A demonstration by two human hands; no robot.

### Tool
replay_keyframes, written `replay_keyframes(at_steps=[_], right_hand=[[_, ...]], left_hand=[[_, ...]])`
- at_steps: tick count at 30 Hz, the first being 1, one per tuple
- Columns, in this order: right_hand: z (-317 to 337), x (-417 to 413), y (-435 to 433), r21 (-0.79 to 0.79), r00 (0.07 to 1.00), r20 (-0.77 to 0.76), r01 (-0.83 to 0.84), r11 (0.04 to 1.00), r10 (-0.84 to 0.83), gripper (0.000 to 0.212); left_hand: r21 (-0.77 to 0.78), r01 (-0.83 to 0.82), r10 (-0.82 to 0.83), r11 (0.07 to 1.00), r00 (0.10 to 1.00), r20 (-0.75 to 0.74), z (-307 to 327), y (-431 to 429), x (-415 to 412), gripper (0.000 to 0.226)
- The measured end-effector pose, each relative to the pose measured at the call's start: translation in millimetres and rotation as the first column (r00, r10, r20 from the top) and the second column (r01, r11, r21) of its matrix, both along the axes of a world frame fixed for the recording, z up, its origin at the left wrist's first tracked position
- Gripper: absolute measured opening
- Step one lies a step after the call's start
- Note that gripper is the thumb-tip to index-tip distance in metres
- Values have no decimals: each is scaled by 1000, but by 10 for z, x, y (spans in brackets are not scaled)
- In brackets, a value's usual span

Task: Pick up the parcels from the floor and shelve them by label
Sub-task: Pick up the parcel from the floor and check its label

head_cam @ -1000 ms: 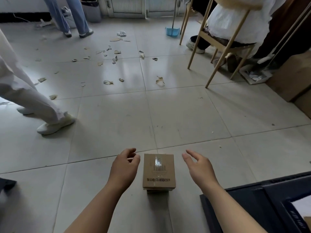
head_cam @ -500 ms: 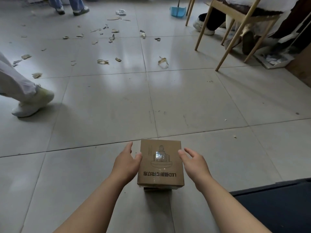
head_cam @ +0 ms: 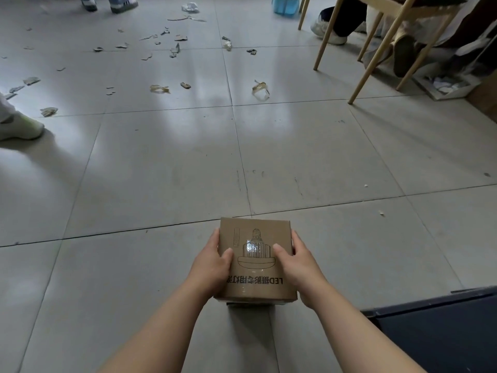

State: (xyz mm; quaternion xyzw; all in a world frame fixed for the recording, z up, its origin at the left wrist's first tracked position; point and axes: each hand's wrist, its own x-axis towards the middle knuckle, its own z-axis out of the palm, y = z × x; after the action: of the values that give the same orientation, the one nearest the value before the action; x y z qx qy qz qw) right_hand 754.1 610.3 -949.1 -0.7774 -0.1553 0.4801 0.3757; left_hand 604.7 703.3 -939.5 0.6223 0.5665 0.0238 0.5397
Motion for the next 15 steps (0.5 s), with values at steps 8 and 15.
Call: replay_keyframes(at_steps=[8,15], right_hand=[[310,7,-76,1,1000,-12,-5,1000,5,60],[882,-7,-15,24,1000,12,-25,999,25,73]], left_hand=[[11,-7,7,1000,1000,11,316,-63,-15,51],[-3,3,-3,1000,1000,25,937,11,-96,52]])
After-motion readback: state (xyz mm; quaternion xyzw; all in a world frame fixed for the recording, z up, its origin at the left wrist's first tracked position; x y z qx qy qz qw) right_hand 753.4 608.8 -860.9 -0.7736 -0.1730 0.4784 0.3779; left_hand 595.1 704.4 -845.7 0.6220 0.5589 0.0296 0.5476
